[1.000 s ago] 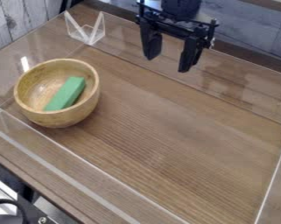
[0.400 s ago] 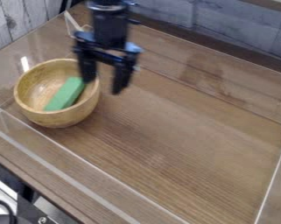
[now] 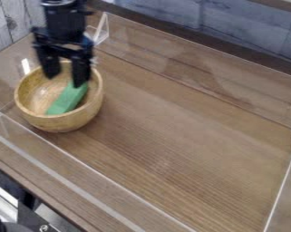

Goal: Move green object from inside the wooden bowl to the table next to it

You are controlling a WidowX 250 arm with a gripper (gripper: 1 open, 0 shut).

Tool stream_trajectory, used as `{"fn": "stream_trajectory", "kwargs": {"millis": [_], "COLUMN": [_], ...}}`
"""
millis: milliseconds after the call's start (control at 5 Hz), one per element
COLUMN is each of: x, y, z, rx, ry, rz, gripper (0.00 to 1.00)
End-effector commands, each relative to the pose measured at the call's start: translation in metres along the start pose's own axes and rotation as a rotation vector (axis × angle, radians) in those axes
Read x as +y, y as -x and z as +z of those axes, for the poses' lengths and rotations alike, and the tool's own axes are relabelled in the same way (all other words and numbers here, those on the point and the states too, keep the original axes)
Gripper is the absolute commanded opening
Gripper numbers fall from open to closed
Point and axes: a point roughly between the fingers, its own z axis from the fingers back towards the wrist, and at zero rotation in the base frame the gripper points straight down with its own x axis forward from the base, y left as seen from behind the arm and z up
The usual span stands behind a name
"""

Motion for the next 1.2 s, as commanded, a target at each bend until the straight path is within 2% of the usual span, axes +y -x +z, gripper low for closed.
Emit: {"fn": "stream_trajectory", "kwargs": {"millis": [0,200,600,1000], "x": [0.019,0.033,0.016,0.003], "y": [-0.015,-0.022,-0.028,-0.031], "z": [0.006,-0.001,-0.028,-0.034], "rx": [-0.06,-0.054,-0.046,-0.048], "ry": [-0.025,-0.031,-0.036,-0.041], "rz": [0.031,0.043,0.017,-0.041], "gripper": [1.0,1.0,1.0,1.0]}}
